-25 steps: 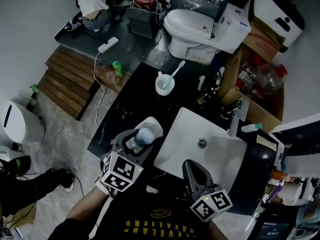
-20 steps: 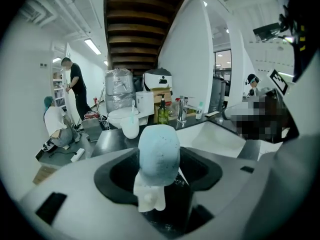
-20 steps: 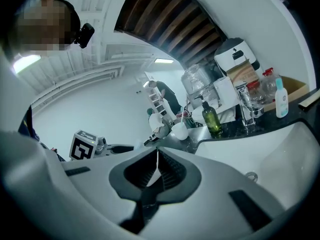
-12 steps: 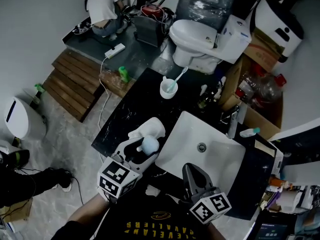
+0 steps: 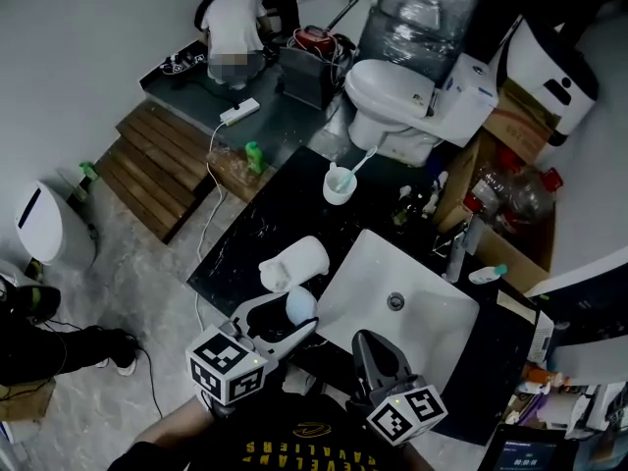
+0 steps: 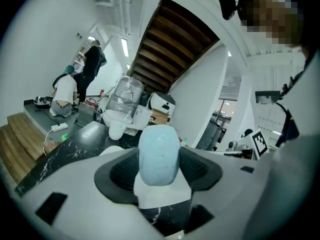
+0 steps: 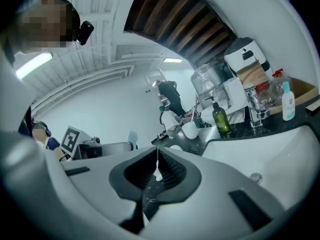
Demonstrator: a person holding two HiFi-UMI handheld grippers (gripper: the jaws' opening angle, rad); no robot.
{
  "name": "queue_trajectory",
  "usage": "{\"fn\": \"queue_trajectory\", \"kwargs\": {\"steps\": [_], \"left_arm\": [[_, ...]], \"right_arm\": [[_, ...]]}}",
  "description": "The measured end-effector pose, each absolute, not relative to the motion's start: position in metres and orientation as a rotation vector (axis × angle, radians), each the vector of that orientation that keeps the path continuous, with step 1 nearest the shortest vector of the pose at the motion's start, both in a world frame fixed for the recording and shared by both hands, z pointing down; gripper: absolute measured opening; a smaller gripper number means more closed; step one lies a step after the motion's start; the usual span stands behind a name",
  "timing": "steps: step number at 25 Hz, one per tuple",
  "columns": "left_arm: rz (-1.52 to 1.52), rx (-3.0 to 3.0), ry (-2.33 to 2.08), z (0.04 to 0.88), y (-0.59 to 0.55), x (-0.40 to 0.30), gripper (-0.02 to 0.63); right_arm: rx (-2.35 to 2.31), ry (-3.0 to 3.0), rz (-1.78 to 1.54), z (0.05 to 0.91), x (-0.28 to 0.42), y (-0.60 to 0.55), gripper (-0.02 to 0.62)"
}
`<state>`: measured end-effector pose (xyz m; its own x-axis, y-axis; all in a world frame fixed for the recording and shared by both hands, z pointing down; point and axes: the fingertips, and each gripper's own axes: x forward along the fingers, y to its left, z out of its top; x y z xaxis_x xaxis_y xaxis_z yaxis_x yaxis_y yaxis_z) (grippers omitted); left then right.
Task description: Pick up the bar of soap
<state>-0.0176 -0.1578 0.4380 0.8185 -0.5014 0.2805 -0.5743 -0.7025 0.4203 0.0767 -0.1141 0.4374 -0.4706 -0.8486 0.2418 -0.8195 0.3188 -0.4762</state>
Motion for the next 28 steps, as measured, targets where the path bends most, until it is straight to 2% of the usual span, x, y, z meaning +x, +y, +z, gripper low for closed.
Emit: {"fn": "queue_trajectory", "kwargs": {"steps": [13,28], "left_arm": [[-0.228,2.231,-0.518,0.395,-0.129,-0.005,0.265],[-0.381,2.104,-0.444,0.382,-0.138,-0.011,0.265]], "right_arm": [[-1.619,2.536,-0.728,0.418,0.084,-0.11,0.02],[-1.575,2.551,-0.551,0.391,0.083,-0.117,0.02]]}}
